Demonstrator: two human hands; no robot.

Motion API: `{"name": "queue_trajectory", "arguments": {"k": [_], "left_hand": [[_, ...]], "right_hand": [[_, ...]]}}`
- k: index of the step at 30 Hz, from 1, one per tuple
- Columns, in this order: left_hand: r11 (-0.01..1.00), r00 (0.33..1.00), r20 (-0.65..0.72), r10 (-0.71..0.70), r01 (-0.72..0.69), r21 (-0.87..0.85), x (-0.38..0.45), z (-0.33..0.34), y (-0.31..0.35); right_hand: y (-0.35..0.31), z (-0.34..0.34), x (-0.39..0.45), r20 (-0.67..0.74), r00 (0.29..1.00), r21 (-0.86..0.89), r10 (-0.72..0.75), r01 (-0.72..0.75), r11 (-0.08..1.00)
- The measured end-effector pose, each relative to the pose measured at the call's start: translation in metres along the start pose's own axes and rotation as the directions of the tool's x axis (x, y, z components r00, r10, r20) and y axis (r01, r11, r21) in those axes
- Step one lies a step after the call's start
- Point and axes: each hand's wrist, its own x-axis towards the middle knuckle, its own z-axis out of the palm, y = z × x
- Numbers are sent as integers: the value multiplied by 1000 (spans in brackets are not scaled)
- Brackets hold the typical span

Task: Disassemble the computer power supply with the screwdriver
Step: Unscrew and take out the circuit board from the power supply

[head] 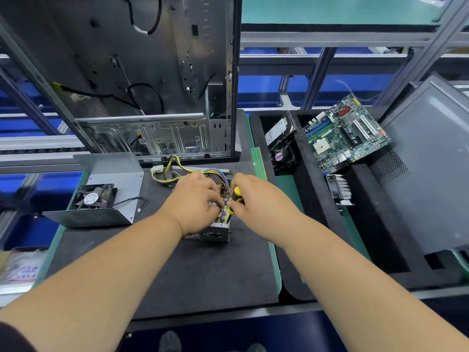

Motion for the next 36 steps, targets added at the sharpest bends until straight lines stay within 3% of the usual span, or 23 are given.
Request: {"name": "queue_trajectory", "arguments": {"k": [8, 19, 22, 24, 27, 31, 36], "left_hand": [[1000, 1000, 16, -21, 21, -2, 2, -1, 1], [1000, 1000, 18, -9, 10, -8, 3, 1, -3], [997, 998, 54, -29, 25, 66, 7, 1, -3], [998, 999, 7, -51, 50, 24, 8, 0, -1], [1000, 995, -96, 28, -28, 4, 4, 4, -3], [999, 1000, 8, 13, -13, 45, 5, 4, -5], [1000, 1000, -16, -4, 5, 11, 4, 4, -5]], "right_hand": [[12, -1, -6, -15, 998, 107, 60, -58, 993], [-4, -2, 11, 65, 997, 72, 35, -39, 997], [-7, 0, 15, 59, 997, 64, 52, -55, 996], [-10, 1, 16, 46, 997, 57, 54, -57, 997], [-10, 3, 15, 65, 996, 129, 66, -74, 989], [-5, -5, 15, 155, 986, 209, 66, -98, 973], [-4, -12, 20, 165, 980, 141, 112, -136, 981]]}}
